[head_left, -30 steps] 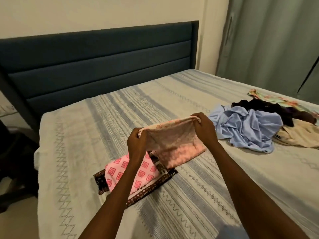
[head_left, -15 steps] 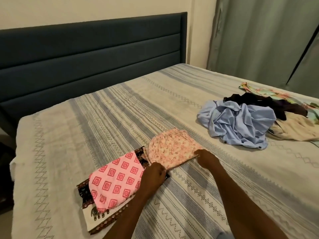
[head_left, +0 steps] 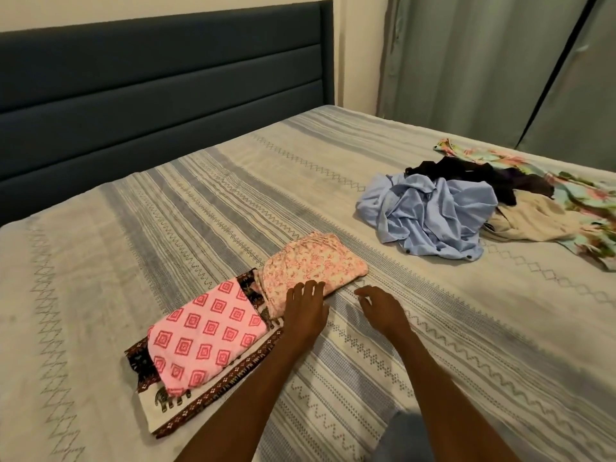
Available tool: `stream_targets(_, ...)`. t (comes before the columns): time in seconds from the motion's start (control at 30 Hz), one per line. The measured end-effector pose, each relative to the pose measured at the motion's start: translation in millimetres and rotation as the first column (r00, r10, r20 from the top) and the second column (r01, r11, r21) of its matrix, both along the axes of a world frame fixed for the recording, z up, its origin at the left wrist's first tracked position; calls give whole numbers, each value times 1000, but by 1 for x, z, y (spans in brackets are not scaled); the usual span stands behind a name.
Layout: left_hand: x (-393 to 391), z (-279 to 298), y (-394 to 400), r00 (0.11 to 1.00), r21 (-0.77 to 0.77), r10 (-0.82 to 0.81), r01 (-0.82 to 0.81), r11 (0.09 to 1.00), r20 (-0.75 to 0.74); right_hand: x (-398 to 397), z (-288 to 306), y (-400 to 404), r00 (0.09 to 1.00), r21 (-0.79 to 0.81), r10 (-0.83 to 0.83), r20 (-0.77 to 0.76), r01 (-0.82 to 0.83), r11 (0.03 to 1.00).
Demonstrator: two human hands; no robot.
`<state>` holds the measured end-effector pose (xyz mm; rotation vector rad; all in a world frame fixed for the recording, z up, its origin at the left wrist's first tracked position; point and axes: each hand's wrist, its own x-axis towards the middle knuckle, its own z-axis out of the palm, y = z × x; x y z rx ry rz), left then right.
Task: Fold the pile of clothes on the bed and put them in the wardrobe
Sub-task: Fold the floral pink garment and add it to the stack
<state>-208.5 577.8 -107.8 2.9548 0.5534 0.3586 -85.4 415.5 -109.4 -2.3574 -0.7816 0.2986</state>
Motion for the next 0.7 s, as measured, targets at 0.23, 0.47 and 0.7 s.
stream_targets(0.23,49,5,-80,978,-154,-184,197,968,96,18,0,-76,971,-9,-165,172,169,986)
stream_targets(0.47,115,10,-135,986,-299,-169,163,940,7,94,3,-150,968,-251,-218,123,243,937)
stream_targets(0.7,128,-47,-139,985,-352,-159,127,928,-64,162,-29,-150,943,-321,-229,240,300,898)
